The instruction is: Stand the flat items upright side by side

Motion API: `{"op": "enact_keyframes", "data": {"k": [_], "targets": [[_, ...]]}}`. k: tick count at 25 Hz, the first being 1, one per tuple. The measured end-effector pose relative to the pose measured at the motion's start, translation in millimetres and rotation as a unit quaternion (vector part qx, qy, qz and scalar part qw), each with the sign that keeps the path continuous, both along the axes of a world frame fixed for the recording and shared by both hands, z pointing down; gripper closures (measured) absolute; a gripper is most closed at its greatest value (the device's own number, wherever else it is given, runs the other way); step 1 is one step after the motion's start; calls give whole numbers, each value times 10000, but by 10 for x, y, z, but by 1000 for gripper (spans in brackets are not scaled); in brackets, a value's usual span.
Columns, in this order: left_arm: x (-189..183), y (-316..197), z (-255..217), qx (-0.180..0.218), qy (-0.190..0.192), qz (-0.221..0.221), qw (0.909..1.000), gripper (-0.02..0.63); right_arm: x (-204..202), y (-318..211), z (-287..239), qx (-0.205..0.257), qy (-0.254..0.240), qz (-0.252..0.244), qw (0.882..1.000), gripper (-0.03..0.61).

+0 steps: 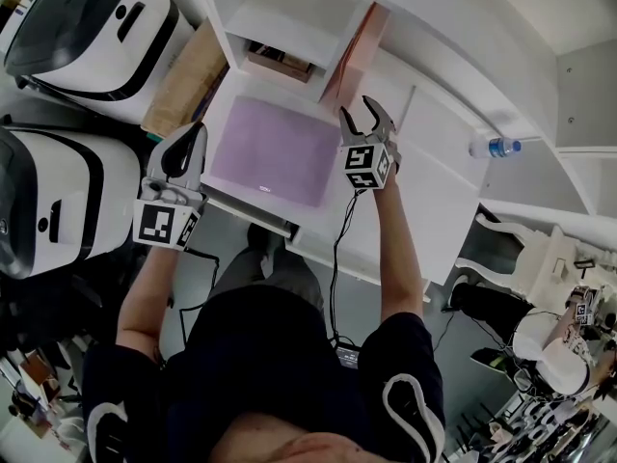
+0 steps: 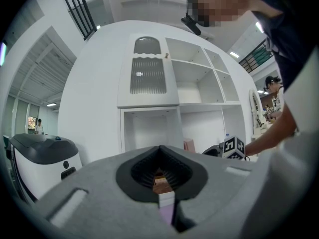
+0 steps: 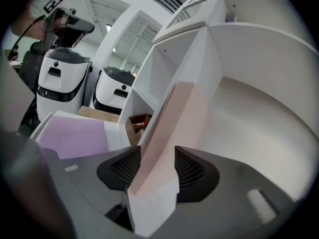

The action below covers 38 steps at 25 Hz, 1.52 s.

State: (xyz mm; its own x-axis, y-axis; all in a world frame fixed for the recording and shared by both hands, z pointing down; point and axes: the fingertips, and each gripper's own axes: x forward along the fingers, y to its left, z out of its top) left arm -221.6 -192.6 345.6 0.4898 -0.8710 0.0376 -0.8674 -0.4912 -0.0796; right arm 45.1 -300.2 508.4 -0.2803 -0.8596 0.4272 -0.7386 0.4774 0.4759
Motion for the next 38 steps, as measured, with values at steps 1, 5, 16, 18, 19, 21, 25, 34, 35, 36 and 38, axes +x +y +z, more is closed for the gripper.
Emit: {"op": "enact_keyframes", "data": {"k": [1, 5, 16, 18, 19, 21, 25, 34, 35, 36, 38], "targets": [[5, -3, -2, 2, 8, 10, 10000, 611, 1, 31, -44, 9, -98, 33, 9999, 364], [54, -16, 2, -11, 52, 63, 10000, 612, 22, 180, -239, 61, -512, 163, 9985, 365], [272, -18, 135, -173, 32, 342, 9993, 611, 110, 724, -492, -69, -1664, 473, 9849, 364], [302, -28, 173, -234, 39, 373, 9990, 611, 114, 828, -519, -142, -1851, 498, 9814, 364], [316, -34, 189, -268, 53, 383, 9989, 611, 106, 875, -533, -175, -1953, 497, 9793, 365], [355, -40, 226, -341, 66, 426, 9985, 611, 92, 969, -561, -222, -2154, 494, 9750, 365], [452, -52, 290, -466, 54, 580, 9972, 587, 66, 1185, -657, -312, -2619, 506, 9633, 364], [748, -123, 486, -972, 18, 1216, 9878, 432, 27, 1676, -729, -766, -3802, 506, 9203, 319], [786, -131, 513, -1026, -6, 1304, 9861, 413, 23, 1730, -726, -808, -3911, 512, 9153, 317], [831, -137, 536, -1075, -36, 1407, 9842, 393, 21, 1779, -721, -850, -4014, 514, 9105, 307], [930, -150, 583, -1215, -56, 1629, 9791, 360, 22, 1870, -711, -942, -4229, 506, 8998, 294]]}}
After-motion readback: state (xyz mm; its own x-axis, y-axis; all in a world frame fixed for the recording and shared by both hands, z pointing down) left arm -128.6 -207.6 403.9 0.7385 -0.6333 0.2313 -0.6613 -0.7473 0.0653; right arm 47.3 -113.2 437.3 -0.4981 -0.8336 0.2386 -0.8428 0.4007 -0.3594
